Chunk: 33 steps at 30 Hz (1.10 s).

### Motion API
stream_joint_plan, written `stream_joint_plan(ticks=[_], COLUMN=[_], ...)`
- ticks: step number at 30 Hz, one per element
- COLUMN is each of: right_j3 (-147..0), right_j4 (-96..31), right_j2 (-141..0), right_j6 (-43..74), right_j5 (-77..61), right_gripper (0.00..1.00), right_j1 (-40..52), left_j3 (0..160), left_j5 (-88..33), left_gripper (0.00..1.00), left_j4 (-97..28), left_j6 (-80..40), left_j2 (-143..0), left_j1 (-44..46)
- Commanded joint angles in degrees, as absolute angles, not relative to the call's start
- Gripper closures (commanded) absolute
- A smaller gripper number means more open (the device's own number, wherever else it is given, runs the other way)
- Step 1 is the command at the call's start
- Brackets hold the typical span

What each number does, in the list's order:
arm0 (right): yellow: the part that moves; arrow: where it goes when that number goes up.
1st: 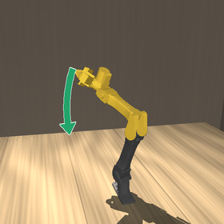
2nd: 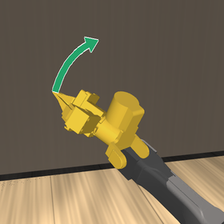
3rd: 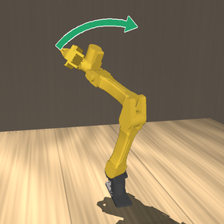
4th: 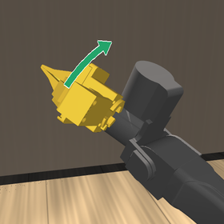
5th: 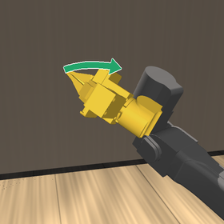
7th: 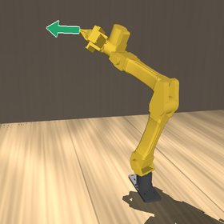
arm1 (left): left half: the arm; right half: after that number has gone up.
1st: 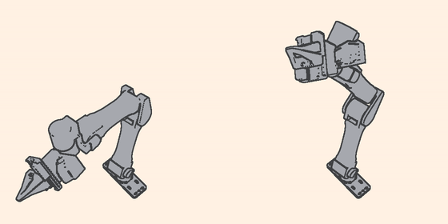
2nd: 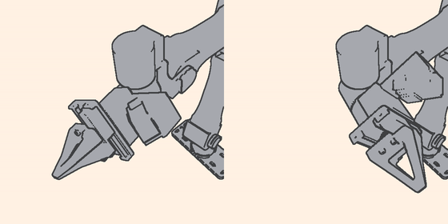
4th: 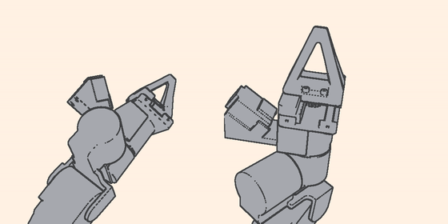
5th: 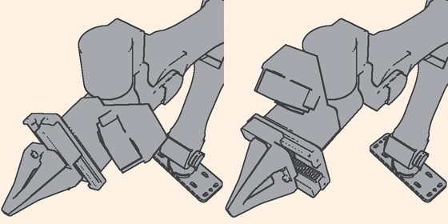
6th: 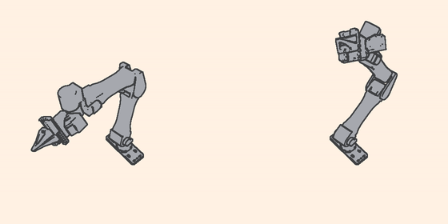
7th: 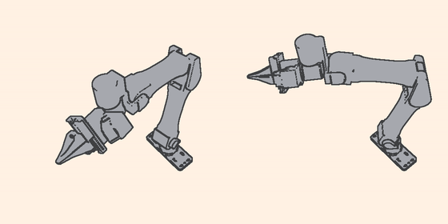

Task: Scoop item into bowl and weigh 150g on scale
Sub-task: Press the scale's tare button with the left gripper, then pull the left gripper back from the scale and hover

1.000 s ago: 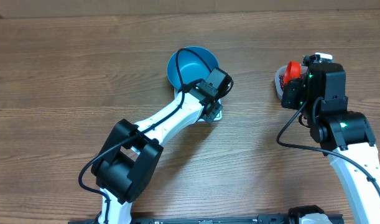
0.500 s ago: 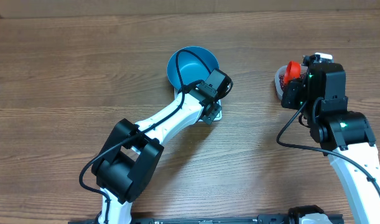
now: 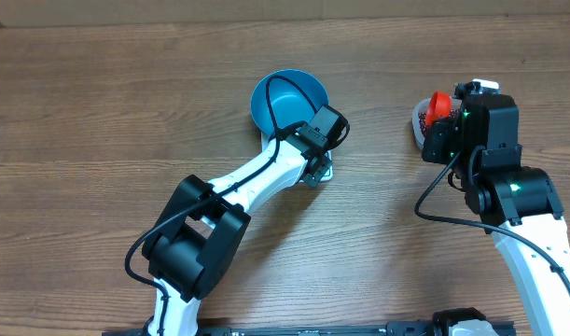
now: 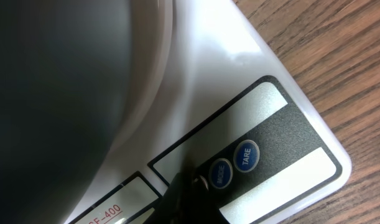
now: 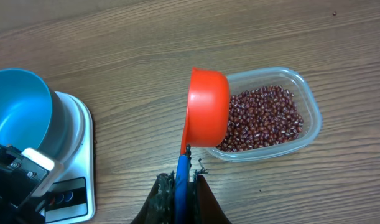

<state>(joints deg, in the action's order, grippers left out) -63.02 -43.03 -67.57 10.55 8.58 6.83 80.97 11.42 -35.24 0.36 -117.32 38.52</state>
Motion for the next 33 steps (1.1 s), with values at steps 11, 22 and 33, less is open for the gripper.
stream_joint_plan(ticks=[11, 22, 33], right_j3=[-64.55, -64.55, -64.55], right_j4=[-42.52, -42.11, -42.11], right_j2=[-67.64, -67.64, -67.64], right_j6=[10.94, 10.94, 10.94], right_j5=[9.39, 9.39, 9.41], right_gripper=[0.96, 0.96, 0.96], right_j1=[6.68, 6.68, 6.68], left_j3=[81.32, 82.35, 82.35], left_j5=[12.4, 12.43, 12.4], left_gripper=[0.96, 0.96, 0.0], left_j4=[-36.32, -37.54, -46.85], left_j6=[-0.03, -0.01, -3.92], left_j2=[-118.02, -109.6, -92.75], left_j1=[38.5, 42.28, 40.25])
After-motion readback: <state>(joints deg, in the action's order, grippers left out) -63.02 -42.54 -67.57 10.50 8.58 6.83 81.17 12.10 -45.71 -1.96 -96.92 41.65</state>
